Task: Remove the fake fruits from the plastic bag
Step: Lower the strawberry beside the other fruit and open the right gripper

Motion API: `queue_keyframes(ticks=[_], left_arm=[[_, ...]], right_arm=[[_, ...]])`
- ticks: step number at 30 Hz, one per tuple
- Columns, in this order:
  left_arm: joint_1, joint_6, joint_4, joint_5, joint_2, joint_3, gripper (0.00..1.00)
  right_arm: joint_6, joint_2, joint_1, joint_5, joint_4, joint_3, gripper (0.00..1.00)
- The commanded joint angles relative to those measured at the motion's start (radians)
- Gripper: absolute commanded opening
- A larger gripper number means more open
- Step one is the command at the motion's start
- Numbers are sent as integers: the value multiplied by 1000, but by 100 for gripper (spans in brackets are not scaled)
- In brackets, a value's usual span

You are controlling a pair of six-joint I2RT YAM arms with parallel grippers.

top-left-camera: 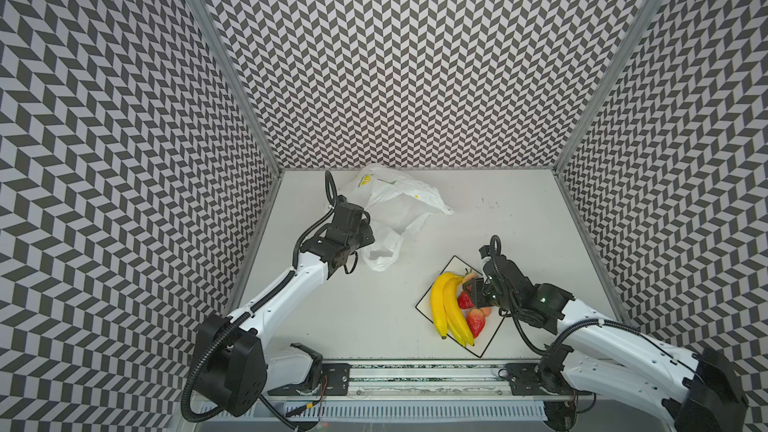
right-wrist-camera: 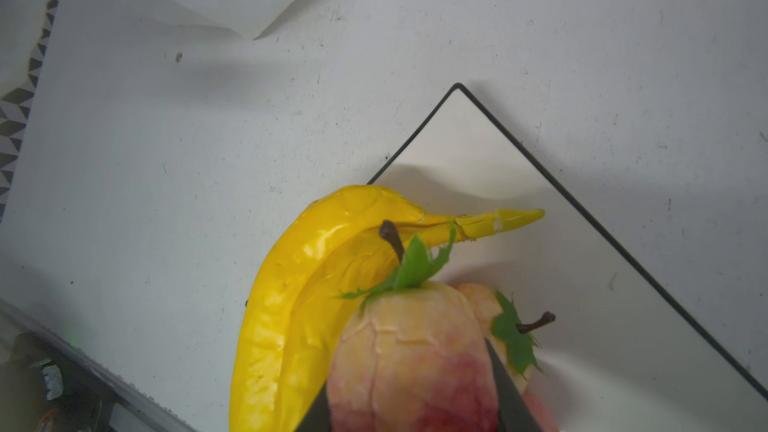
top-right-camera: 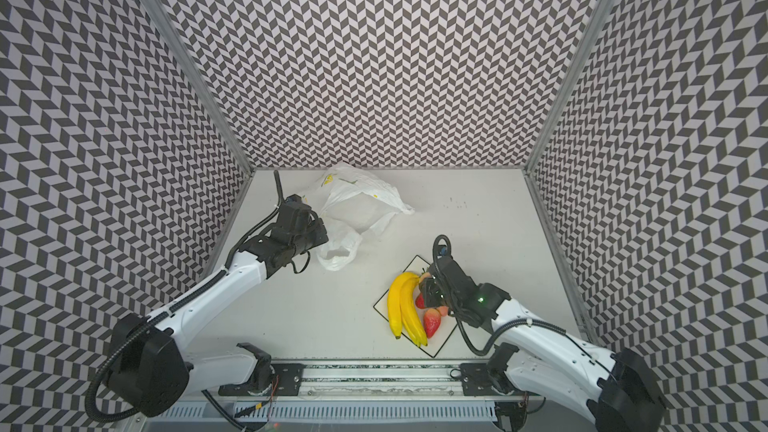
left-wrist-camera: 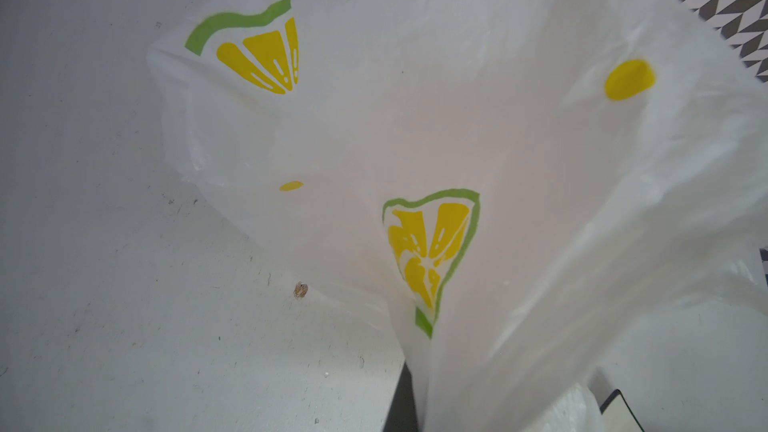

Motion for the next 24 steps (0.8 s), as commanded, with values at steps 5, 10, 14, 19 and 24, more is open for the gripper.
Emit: queue_keyframes(ticks=[5, 10, 14, 19, 24], left_arm=[[3, 16, 41, 5, 24, 30, 0], [8, 26, 50, -1, 48, 43, 0], [17, 35, 66, 2, 67, 54, 0], [22, 46, 78, 9, 86, 63, 0], [21, 54, 87, 16, 81, 61, 28]], right_arm=[[-30, 30, -11, -111, 44, -25, 43], [-50, 26, -17, -126, 14, 0, 60], [-49, -25, -26, -84, -11, 41, 66], [-57, -91, -47, -13, -42, 87, 70], [-76, -91, -108, 84, -41, 132, 70]])
